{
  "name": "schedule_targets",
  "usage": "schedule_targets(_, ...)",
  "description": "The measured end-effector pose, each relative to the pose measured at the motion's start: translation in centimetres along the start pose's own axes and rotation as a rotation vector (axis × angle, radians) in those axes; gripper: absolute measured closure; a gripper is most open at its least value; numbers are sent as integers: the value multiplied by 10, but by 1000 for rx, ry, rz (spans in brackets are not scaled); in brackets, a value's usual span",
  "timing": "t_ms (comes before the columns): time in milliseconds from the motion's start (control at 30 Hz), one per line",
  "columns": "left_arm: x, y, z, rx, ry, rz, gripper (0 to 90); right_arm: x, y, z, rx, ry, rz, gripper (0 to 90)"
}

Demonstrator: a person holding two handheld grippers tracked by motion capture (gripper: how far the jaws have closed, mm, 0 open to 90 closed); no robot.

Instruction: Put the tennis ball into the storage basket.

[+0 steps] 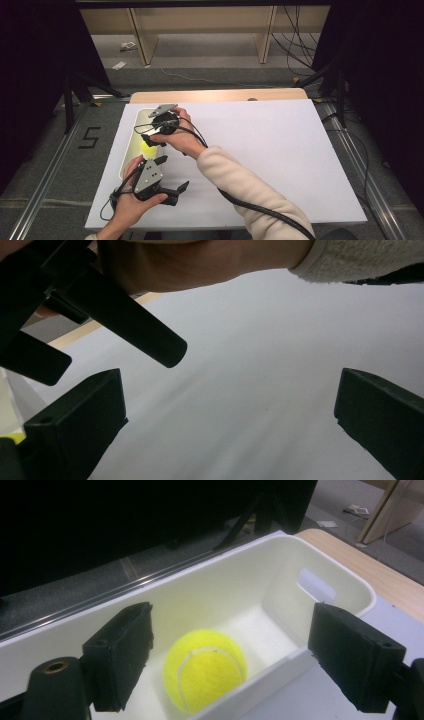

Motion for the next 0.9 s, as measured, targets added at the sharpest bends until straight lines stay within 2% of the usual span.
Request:
schedule_targets(500,0,0,0,0,-1,3,0,6,-1,19,13,-14,-2,186)
schedule_targets(900,1,0,0,-1,-2,0,0,21,-8,36,17,-37,-19,186)
Point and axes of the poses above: each handheld gripper's, and its own axes: z roughly backward along the jaws, y roughly out of its top, x roughly to its right, the point moved 5 cm from there along -z, roughly forward along the jaws, and after that the axes turned 1 degree about -y, right-handed, at the moved point
